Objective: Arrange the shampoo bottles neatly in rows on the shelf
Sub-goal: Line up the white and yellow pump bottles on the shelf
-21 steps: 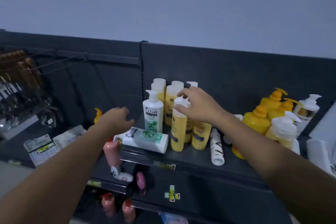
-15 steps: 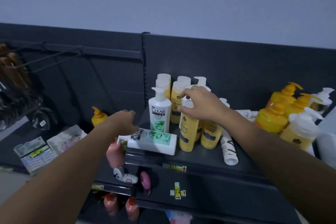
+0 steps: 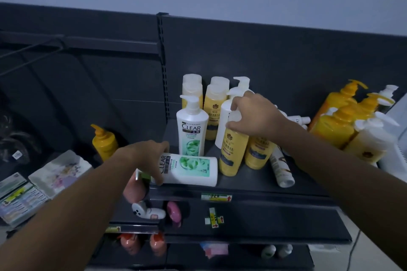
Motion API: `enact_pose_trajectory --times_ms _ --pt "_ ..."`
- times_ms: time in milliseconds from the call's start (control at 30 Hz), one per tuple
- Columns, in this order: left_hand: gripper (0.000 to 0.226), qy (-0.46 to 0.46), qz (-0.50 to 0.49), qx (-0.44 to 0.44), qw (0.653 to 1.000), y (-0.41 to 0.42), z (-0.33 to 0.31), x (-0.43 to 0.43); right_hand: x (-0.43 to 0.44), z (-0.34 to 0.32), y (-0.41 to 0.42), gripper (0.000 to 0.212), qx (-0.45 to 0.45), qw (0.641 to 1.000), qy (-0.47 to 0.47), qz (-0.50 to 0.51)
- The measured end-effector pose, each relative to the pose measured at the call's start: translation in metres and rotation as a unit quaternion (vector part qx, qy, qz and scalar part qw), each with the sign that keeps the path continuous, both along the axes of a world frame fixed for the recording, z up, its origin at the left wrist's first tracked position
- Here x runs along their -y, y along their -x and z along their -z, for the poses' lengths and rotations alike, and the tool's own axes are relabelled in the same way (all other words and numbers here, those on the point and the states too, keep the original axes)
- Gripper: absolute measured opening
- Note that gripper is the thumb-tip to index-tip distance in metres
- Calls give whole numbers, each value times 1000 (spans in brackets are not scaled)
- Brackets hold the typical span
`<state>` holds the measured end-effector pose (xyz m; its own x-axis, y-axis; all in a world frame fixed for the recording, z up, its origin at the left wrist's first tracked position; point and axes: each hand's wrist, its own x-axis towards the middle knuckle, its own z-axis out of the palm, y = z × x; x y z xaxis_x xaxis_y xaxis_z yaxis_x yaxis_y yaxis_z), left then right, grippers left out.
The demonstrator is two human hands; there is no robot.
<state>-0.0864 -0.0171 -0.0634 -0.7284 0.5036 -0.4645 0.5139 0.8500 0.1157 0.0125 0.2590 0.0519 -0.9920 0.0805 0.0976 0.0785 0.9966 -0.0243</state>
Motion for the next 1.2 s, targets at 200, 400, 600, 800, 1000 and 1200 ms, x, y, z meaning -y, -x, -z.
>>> enact_pose_trajectory --times_ms 200,400,600,800,1000,1200 --pt "77 29 33 -7 999 -5 -16 -1 1 -6 0 52 21 1000 9 -12" --pt "63 0 17 -7 1000 -5 -23 4 0 -6 -4 52 14 1000 11 -18" --pt "52 11 36 -30 999 2 -85 -11 3 -9 0 55 35 999 17 -13" --pt "70 46 114 -106 987 -7 -126 -33 11 -16 4 62 48 998 40 -15" --pt "83 21 149 -182 972 -15 -127 -63 8 -18 3 70 57 997 41 -11" --pt "75 -33 113 -165 979 -12 -123 -59 5 -16 4 66 59 997 23 -41"
